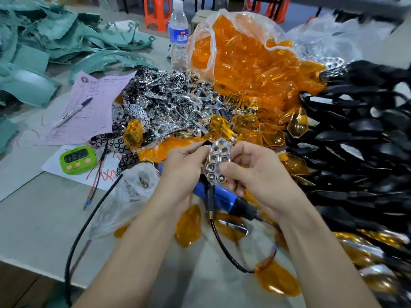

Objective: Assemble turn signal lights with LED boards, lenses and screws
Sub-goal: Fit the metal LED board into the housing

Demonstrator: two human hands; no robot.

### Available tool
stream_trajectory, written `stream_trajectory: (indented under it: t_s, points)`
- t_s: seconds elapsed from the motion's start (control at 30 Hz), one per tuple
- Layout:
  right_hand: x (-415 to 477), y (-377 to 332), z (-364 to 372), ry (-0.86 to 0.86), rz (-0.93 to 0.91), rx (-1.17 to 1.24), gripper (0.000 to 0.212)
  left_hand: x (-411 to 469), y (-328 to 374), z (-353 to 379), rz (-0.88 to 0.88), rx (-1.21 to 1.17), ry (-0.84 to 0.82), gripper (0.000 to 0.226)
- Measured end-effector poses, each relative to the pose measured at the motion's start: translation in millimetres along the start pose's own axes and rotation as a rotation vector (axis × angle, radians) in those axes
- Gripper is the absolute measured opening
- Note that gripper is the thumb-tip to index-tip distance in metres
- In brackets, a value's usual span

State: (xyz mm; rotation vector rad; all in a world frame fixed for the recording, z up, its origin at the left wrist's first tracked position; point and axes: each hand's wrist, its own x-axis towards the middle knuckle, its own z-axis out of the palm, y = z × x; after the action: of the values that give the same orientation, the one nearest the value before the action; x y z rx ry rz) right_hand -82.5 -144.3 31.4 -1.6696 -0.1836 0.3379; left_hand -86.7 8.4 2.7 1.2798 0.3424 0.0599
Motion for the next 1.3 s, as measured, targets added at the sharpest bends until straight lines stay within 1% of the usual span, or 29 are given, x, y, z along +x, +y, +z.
stream_trajectory:
  t_s: [0.07,0.13,0.2,0.27,0.37,0.43,0.53,0.6,0.7,0.77,0.87,0.97,1.07,1.13,1.2,1.3]
  points:
    - [-5,2,-1,0.013,-0.019,0.013,0.013,-5,2,4,-0.035,-0.036,-0.035,0.024]
    - [-8,3,-1,0.024,-0.05,-0.001,0.016,-9,3,5,-0.053,-0.028,-0.049,0.02]
    - [-10,3,-1,0.048,-0.071,-0.03,0.016,-10,4,4,-0.076,-0.04,-0.069,0.022]
    - [-13,3,2,0.11,-0.089,-0.109,0.018,-12,7,3,-0.123,-0.053,-0.089,0.024]
    - [-18,3,8,0.229,-0.124,-0.204,0.022,-15,10,2,-0.22,-0.111,-0.111,0.02]
    - [-20,4,11,0.271,-0.121,-0.234,0.022,-14,8,0,-0.269,-0.152,-0.116,0.02]
    - [-22,6,12,0.305,-0.085,-0.281,0.022,-13,5,0,-0.294,-0.147,-0.101,0.018]
    - [-24,6,11,0.312,-0.075,-0.27,0.021,-14,2,2,-0.294,-0.128,-0.053,0.015]
    - [-24,7,7,0.284,-0.048,-0.069,0.019,-14,-2,7,-0.228,-0.005,0.032,0.023]
    - [-24,8,7,0.287,-0.037,-0.075,0.02,-14,-2,9,-0.226,-0.013,0.029,0.016]
    - [-25,9,8,0.313,-0.026,-0.133,0.021,-15,2,10,-0.296,-0.075,-0.006,0.028]
    - [-27,6,7,0.323,-0.044,-0.145,0.022,-14,5,10,-0.328,-0.131,-0.055,0.022]
    - [-28,4,7,0.322,-0.067,-0.054,0.024,-15,4,14,-0.314,-0.117,-0.032,0.032]
    - [-28,3,8,0.312,-0.05,-0.012,0.023,-15,2,15,-0.304,-0.109,-0.019,0.033]
    - [-29,3,7,0.312,-0.029,-0.053,0.022,-14,1,15,-0.306,-0.117,-0.024,0.025]
    - [-31,5,9,0.341,-0.054,-0.228,0.022,-13,-1,15,-0.342,-0.151,-0.026,0.018]
